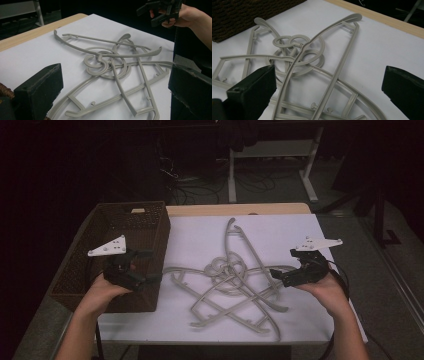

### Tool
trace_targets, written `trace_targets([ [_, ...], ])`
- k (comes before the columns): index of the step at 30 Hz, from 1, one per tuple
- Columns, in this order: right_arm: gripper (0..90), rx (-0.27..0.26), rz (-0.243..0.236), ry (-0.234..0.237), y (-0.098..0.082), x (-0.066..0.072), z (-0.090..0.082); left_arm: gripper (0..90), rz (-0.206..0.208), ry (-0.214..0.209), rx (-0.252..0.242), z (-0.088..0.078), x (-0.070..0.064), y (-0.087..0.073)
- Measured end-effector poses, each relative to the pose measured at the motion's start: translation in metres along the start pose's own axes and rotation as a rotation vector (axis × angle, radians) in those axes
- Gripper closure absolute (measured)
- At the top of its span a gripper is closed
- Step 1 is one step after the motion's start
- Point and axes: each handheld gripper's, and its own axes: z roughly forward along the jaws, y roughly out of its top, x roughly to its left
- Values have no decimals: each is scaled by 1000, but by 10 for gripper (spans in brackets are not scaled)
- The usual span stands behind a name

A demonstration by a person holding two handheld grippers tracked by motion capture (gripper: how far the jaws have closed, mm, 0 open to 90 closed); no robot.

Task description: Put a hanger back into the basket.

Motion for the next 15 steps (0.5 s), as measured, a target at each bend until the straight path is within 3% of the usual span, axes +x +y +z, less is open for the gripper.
trace_targets([
  [15, 0, 61, -3, -16, -6, -2, 12, 0, -13, -2, 8, 29, -9, 15],
])
